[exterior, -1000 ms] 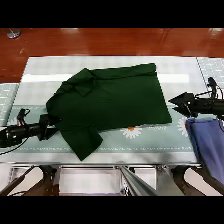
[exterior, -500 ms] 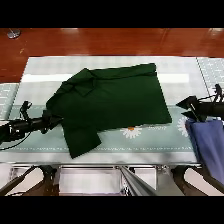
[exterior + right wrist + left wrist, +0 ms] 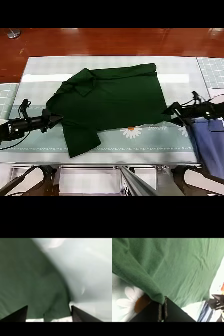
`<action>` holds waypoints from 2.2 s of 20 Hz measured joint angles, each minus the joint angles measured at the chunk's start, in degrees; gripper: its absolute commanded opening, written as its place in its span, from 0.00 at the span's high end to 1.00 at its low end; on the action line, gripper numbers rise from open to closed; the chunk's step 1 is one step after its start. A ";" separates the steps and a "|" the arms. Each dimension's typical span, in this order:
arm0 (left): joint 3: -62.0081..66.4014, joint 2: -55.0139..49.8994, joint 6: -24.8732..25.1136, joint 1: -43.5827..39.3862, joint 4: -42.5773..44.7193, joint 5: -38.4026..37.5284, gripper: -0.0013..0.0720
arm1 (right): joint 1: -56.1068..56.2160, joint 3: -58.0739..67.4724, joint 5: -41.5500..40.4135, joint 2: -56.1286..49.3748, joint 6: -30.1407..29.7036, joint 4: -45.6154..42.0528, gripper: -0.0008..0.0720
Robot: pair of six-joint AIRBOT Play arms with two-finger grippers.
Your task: Fold the shirts.
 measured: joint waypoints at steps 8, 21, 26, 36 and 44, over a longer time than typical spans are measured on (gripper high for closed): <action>5.51 1.49 0.85 0.00 -2.40 -3.45 0.95 | 4.26 9.77 -0.13 -0.79 -7.26 7.45 0.96; 75.12 14.99 -9.66 1.51 -2.23 -5.88 0.95 | 4.74 64.67 6.51 24.90 -4.13 0.63 0.95; 84.15 25.27 -18.36 0.85 19.74 -8.09 0.95 | 4.74 66.88 12.48 37.31 -1.46 -7.74 0.95; 70.49 30.49 -26.71 -10.01 39.06 -12.00 0.95 | 4.74 52.52 20.15 41.81 1.40 -10.99 0.95; 48.33 15.26 -26.38 -13.35 33.92 5.86 0.95 | 4.81 33.92 4.59 22.95 -6.64 1.05 0.95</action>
